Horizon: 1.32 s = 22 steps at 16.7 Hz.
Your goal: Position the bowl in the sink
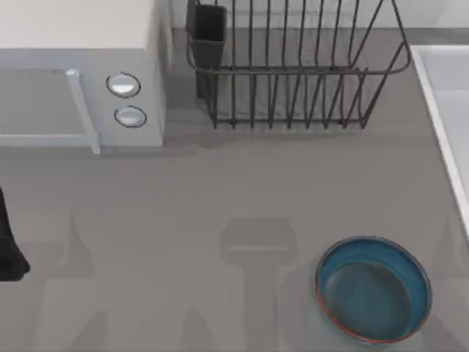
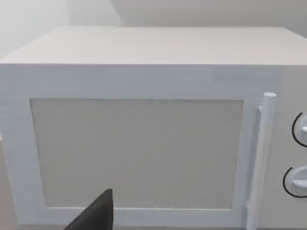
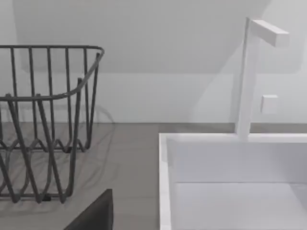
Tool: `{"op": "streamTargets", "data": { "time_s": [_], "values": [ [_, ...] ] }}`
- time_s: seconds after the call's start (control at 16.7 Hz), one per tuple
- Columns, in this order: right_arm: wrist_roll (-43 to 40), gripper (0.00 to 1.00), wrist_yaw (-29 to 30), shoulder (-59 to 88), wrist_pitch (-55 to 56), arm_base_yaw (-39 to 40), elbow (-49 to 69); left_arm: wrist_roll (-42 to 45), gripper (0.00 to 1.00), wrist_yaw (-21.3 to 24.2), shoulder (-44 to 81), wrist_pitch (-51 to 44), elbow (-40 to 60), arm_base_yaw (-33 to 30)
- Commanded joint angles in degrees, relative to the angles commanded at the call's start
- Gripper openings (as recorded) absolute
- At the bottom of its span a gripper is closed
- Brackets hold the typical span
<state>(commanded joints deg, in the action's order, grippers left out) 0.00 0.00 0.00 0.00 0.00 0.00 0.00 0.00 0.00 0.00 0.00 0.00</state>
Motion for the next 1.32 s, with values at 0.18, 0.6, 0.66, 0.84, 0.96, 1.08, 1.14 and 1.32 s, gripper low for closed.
{"op": "streamTargets", "data": {
  "time_s": [0.18,0.6,0.66,0.84,0.96,1.08,1.14,1.32],
  "values": [
    [0.2,1.0,0.0,0.6,-0.6,0.1,0.3,0.0,1.0,0.0,0.0,0.0,0.0,0.0],
    [5.9,1.0,0.4,18.4,-15.4,5.1,13.0,0.0,1.0,0.0,0.0,0.0,0.0,0.0],
    [7.1,1.0,0.5,22.2,-18.5,6.2,16.0,0.0,1.0,0.0,0.0,0.0,0.0,0.0],
    [10.8,1.0,0.4,35.0,-28.7,10.1,25.9,0.0,1.0,0.0,0.0,0.0,0.0,0.0],
    [13.5,1.0,0.4,44.0,-35.8,12.8,32.8,0.0,1.0,0.0,0.0,0.0,0.0,0.0],
    [16.1,1.0,0.4,53.0,-42.9,15.5,39.7,0.0,1.0,0.0,0.0,0.0,0.0,0.0],
    [17.3,1.0,0.3,57.4,-46.3,16.8,43.0,0.0,1.0,0.0,0.0,0.0,0.0,0.0],
    [20.8,1.0,0.2,69.6,-55.7,20.3,52.1,0.0,1.0,0.0,0.0,0.0,0.0,0.0]
  ]
}}
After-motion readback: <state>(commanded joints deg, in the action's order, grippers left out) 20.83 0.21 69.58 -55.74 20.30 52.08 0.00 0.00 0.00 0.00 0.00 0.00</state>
